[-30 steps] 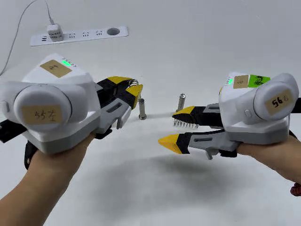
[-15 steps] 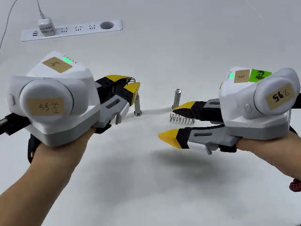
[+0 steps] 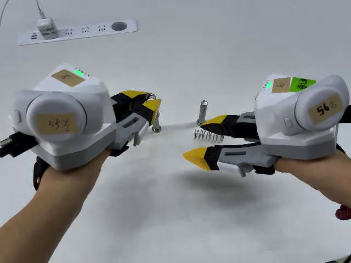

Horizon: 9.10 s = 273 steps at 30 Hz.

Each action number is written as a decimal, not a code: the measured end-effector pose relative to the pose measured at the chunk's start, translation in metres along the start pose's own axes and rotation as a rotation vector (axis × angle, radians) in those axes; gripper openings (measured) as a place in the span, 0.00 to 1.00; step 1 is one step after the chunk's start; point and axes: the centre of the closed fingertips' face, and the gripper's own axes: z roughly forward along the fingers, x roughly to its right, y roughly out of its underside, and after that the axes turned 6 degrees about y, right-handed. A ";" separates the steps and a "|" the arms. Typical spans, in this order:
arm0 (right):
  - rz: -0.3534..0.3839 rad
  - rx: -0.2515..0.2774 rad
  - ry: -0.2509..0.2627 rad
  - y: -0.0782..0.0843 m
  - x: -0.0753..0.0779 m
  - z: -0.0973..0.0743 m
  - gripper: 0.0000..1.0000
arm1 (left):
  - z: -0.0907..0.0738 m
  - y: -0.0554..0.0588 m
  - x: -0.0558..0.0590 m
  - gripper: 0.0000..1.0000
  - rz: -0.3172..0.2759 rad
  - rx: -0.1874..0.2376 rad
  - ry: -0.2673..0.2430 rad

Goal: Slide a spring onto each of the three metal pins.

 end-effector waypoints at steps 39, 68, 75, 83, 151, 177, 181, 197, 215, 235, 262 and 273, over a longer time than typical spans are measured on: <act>0.017 -0.063 0.098 0.017 0.026 -0.004 0.37 | 0.010 0.033 0.003 0.10 0.022 -0.111 -0.003; -0.036 -0.120 0.104 0.018 0.037 -0.005 0.30 | 0.002 0.027 0.002 0.25 -0.045 -0.097 -0.010; -0.101 -0.186 0.100 0.024 0.042 -0.005 0.27 | -0.010 0.022 0.006 0.35 -0.070 -0.093 -0.004; -0.129 -0.239 0.069 0.031 0.042 -0.002 0.23 | -0.019 0.021 0.010 0.46 -0.067 -0.105 0.003; -0.132 0.079 -0.043 -0.046 -0.011 -0.019 0.11 | -0.048 -0.016 0.031 0.32 -0.517 0.120 0.130; -0.132 0.204 -0.122 -0.072 -0.032 -0.022 0.11 | -0.044 -0.028 0.039 0.18 -0.722 0.201 0.220; -0.130 0.206 -0.127 -0.073 -0.033 -0.022 0.11 | -0.044 -0.030 0.041 0.14 -0.732 0.204 0.231; -0.109 0.208 -0.118 -0.073 -0.032 -0.023 0.12 | -0.044 -0.033 0.042 0.11 -0.732 0.212 0.230; -0.064 0.129 -0.055 -0.053 -0.020 -0.026 0.33 | -0.042 -0.039 0.041 0.10 -0.392 0.160 0.142; 0.015 0.065 0.035 -0.024 -0.003 -0.040 0.44 | -0.016 -0.047 0.051 0.10 -0.015 0.126 0.133; 0.132 0.052 0.133 0.002 0.022 -0.056 0.54 | 0.032 -0.048 0.056 0.10 0.087 0.168 0.131; 0.188 0.069 0.151 0.008 0.025 -0.059 0.54 | 0.046 -0.041 0.057 0.10 0.067 0.154 0.131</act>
